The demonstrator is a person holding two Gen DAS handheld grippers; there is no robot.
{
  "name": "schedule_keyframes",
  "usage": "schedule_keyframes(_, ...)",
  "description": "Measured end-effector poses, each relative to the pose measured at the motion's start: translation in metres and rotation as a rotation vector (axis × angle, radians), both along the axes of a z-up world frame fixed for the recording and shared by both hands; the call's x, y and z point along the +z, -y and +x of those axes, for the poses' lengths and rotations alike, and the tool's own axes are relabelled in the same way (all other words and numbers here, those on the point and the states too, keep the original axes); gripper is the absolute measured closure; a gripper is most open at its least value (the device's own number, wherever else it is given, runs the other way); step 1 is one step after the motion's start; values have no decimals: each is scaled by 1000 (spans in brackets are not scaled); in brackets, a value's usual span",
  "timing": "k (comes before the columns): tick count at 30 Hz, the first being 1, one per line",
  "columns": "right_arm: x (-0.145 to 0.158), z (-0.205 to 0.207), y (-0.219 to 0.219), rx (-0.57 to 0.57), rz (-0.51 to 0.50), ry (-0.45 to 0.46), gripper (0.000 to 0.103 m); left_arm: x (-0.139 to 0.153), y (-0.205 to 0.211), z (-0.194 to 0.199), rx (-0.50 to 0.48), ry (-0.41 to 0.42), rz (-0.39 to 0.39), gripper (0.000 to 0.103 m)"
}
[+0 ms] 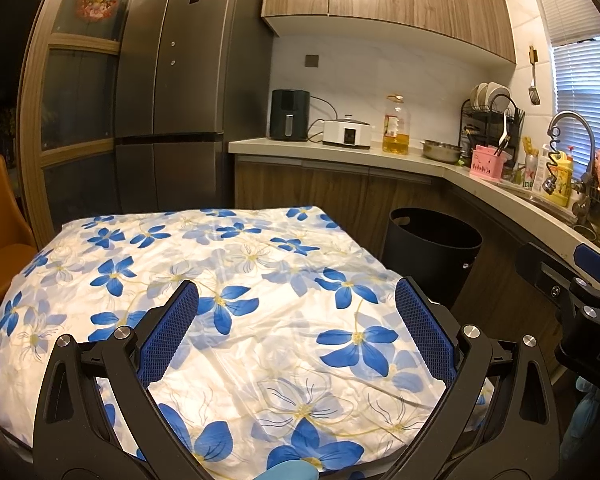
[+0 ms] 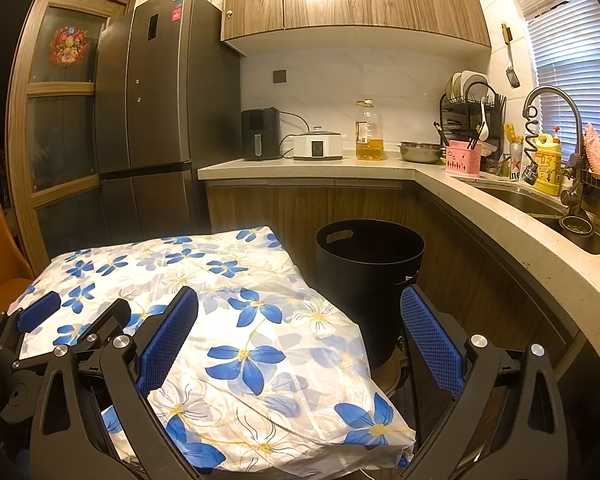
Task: Collect trash
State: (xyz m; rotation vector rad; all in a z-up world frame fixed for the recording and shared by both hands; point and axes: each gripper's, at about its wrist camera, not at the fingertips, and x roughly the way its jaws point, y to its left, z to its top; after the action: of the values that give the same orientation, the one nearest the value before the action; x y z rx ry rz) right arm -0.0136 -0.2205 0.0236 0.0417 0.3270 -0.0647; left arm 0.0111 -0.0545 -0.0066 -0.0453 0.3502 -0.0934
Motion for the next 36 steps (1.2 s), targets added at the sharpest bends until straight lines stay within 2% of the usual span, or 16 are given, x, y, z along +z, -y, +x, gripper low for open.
schedule_keyframes(36, 0, 2, 1, 1, 2, 0, 6, 8, 2, -3, 28, 16, -2, 6)
